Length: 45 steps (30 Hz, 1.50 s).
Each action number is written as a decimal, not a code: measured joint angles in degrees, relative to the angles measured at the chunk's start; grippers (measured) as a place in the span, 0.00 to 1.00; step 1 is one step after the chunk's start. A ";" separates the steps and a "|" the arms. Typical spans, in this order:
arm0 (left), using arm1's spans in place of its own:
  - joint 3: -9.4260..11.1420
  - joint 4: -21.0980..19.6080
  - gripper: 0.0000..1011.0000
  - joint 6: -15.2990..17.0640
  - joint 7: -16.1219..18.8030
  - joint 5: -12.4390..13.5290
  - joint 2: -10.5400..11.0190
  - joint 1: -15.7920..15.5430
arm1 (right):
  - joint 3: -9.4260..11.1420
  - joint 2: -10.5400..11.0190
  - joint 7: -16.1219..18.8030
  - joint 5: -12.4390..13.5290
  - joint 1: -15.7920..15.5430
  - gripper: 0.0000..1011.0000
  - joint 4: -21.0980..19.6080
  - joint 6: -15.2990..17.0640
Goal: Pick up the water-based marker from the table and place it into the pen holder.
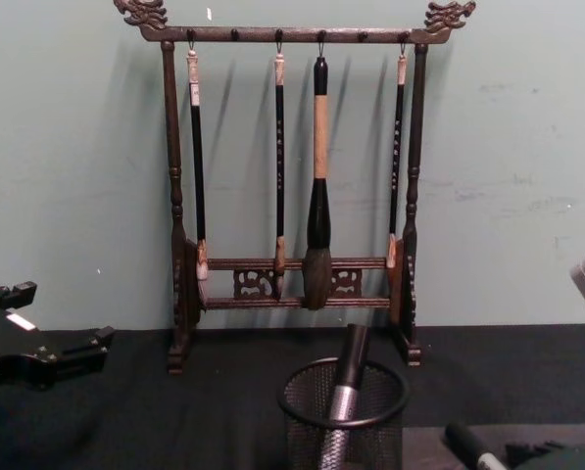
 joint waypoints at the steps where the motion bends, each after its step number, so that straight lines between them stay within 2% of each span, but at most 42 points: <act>1: 0.00 0.00 1.00 0.00 0.00 0.00 0.00 0.00 | 0.00 0.00 0.00 0.00 0.00 0.85 0.00 0.00; 2: 0.00 0.00 1.00 0.00 0.00 0.00 0.00 0.00 | 0.00 0.00 0.00 0.01 0.00 0.83 -0.01 0.00; 4: 0.00 0.00 1.00 0.00 0.00 0.00 0.00 0.00 | 0.01 0.00 0.00 0.01 0.00 0.70 -0.04 0.00; 7: 0.00 0.00 1.00 0.00 0.00 0.00 0.00 0.00 | 0.00 0.00 0.00 0.01 0.00 0.61 -0.05 0.00; 10: 0.00 0.00 1.00 0.00 0.00 0.00 0.00 0.00 | 0.00 0.00 0.00 0.01 0.00 0.47 -0.06 0.00; 13: 0.00 0.00 1.00 0.00 0.00 0.00 0.00 0.00 | 0.01 0.00 0.00 0.01 0.00 0.42 -0.06 0.00; 16: 0.00 0.00 1.00 0.00 0.00 0.00 0.00 0.00 | 0.01 0.00 0.00 0.01 0.00 0.30 -0.06 0.00; 17: 0.00 0.00 1.00 0.00 0.00 0.00 0.00 0.00 | 0.01 0.00 0.00 0.01 0.00 0.30 -0.06 0.00; 20: 0.00 -0.01 1.00 0.00 0.00 0.00 0.00 0.00 | 0.01 0.00 0.00 0.01 0.00 0.20 -0.06 0.00; 32: 0.00 0.00 1.00 0.00 0.00 0.00 0.00 0.00 | 0.00 0.20 0.36 0.19 0.01 0.20 0.04 -0.69; 36: 0.00 0.00 1.00 0.00 0.00 0.00 0.00 0.00 | 0.33 0.31 0.48 0.48 -0.05 0.20 0.13 -3.02; 37: 0.00 0.00 1.00 0.00 0.00 0.00 0.00 0.00 | 1.04 0.10 0.50 1.26 -0.33 0.20 0.15 -5.07; 39: 0.00 0.00 1.00 0.00 0.00 0.00 0.00 0.00 | 1.67 -0.15 0.46 1.96 -0.62 0.20 0.04 -6.35; 41: 0.00 0.00 1.00 0.00 0.00 0.00 0.00 0.00 | 2.51 -0.41 0.44 3.18 -1.19 0.20 -0.41 -8.98; 45: 0.00 0.00 1.00 0.00 0.00 0.00 0.00 0.00 | 3.03 -0.45 0.84 4.17 -1.56 0.20 -0.67 -11.09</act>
